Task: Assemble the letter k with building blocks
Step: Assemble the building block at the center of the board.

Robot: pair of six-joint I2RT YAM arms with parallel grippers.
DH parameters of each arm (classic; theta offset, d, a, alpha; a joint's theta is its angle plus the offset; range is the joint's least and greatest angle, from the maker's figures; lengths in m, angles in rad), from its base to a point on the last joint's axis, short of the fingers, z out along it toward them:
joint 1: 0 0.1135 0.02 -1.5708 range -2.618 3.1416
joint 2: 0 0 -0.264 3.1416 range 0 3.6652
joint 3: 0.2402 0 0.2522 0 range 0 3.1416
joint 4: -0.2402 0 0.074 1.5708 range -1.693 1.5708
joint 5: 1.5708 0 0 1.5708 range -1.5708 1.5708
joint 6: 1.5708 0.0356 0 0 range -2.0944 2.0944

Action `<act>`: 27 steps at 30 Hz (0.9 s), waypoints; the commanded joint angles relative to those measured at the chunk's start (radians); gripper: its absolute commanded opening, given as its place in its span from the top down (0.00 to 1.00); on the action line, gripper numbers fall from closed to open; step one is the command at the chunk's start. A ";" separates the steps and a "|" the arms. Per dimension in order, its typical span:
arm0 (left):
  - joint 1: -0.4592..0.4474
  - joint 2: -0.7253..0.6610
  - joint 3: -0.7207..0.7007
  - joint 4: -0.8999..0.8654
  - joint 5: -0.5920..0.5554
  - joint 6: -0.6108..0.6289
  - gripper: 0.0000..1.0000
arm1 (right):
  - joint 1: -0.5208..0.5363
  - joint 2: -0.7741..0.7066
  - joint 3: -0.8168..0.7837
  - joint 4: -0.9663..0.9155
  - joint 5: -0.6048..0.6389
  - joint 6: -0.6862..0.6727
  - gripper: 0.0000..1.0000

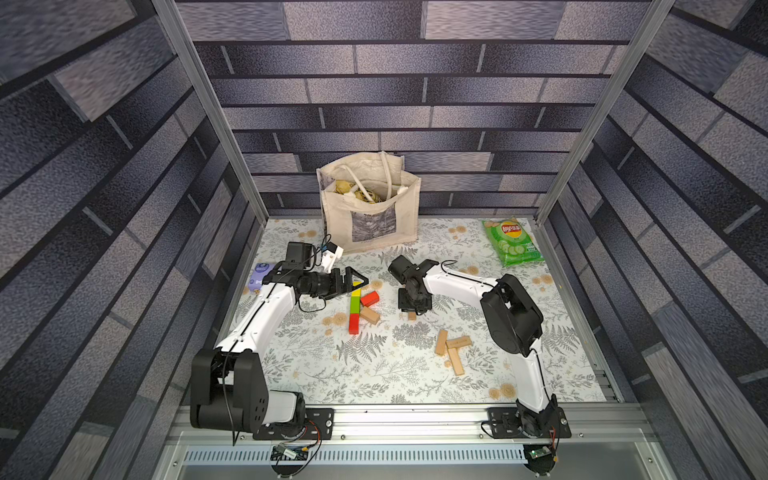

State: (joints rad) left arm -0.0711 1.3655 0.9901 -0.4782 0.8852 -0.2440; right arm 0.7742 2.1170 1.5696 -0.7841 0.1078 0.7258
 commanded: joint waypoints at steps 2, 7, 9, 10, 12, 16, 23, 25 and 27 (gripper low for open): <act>-0.007 0.001 -0.007 -0.005 0.004 0.002 0.00 | -0.015 0.047 -0.025 0.004 0.010 0.012 0.64; -0.009 0.001 -0.007 -0.005 0.004 0.003 0.00 | -0.016 0.046 -0.023 0.009 0.007 0.011 0.65; -0.009 0.003 -0.006 -0.007 0.004 0.003 0.00 | -0.016 0.047 -0.025 0.011 0.002 0.012 0.65; -0.009 0.003 -0.004 -0.007 0.004 0.003 0.00 | -0.015 0.046 -0.025 0.014 0.001 0.014 0.66; -0.010 0.003 -0.004 -0.008 0.004 0.003 0.00 | -0.015 0.047 -0.025 0.017 -0.003 0.014 0.66; -0.012 0.003 -0.004 -0.011 0.004 0.005 0.00 | -0.015 0.049 -0.025 0.018 -0.006 0.014 0.66; -0.013 0.004 -0.002 -0.015 0.004 0.008 0.00 | -0.015 0.051 -0.023 0.018 -0.005 0.014 0.66; -0.013 0.005 -0.001 -0.015 0.004 0.009 0.00 | -0.015 0.052 -0.023 0.016 -0.004 0.014 0.65; -0.015 0.004 -0.002 -0.015 0.004 0.011 0.00 | -0.015 0.049 -0.029 0.022 -0.006 0.014 0.65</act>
State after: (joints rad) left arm -0.0788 1.3655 0.9901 -0.4786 0.8852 -0.2440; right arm 0.7696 2.1170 1.5696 -0.7792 0.1074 0.7258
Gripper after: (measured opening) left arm 0.997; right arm 0.345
